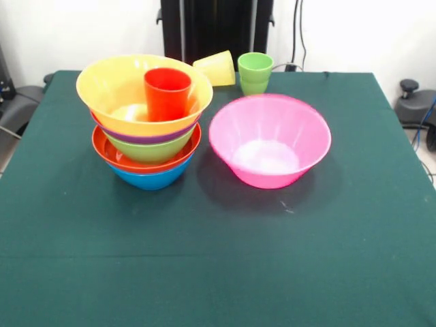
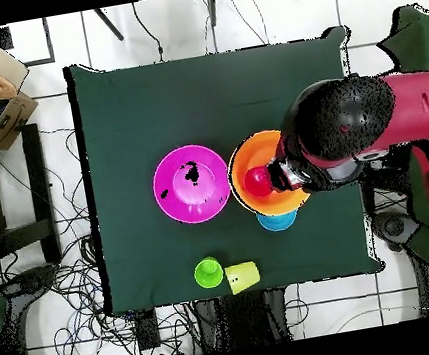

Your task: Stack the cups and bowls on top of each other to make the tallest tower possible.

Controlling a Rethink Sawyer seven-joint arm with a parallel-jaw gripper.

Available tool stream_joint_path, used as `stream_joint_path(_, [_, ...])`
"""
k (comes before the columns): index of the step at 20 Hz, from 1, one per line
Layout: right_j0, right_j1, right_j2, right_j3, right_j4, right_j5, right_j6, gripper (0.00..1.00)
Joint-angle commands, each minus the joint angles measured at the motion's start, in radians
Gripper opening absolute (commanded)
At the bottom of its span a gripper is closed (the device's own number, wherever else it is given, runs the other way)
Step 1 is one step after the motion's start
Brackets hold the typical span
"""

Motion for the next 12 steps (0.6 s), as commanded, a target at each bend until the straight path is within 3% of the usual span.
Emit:
stream_joint_path(1, [0.055, 0.061, -0.001, 0.088, -0.101, -0.098, -0.127, 1.00])
stream_joint_path(5, [0.085, 0.054, -0.008, 0.107, -0.065, -0.138, -0.033, 1.00])
stream_joint_path(9, [0.166, 0.056, -0.058, 0.151, -0.052, -0.219, 0.154, 1.00])
stream_joint_path(12, [0.192, 0.052, -0.078, 0.171, 0.017, -0.278, 0.234, 1.00])
